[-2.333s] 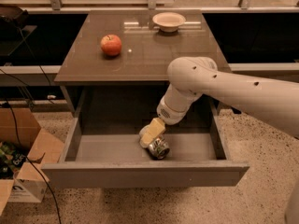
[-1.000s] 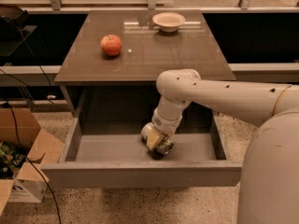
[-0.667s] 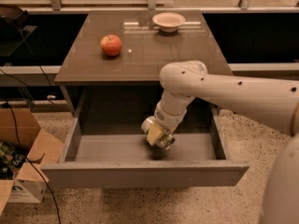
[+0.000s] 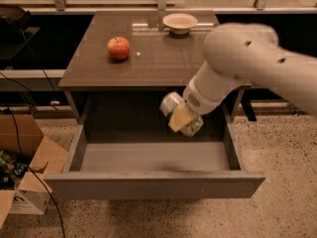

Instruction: Pick 7up can from top drawer and place on counter

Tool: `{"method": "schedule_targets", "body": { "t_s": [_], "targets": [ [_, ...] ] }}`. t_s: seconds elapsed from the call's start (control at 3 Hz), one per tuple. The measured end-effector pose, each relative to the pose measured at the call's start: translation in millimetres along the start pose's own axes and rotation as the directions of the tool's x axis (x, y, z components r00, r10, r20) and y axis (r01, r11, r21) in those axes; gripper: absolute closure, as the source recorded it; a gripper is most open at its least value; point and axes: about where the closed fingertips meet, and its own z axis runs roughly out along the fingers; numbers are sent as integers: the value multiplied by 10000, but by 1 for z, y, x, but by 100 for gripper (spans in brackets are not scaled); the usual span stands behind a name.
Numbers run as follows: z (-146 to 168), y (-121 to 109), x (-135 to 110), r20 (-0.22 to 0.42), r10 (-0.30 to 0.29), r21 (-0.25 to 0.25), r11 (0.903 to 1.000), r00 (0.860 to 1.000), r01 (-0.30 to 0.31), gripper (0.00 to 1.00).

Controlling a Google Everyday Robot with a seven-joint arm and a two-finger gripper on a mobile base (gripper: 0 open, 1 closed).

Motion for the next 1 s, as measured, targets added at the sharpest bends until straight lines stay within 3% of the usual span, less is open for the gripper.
{"method": "schedule_targets", "body": {
  "t_s": [0.33,0.67,1.0],
  "targets": [
    [-63,-13,-6,777,-825,754,9942,9936,767,100],
    [-105,-46,-35,1104,-1456,1653,9781,9832,1263,100],
    [-123,-80,-76,1306,-1975,2085,9635,9716,1678,100]
  ]
}}
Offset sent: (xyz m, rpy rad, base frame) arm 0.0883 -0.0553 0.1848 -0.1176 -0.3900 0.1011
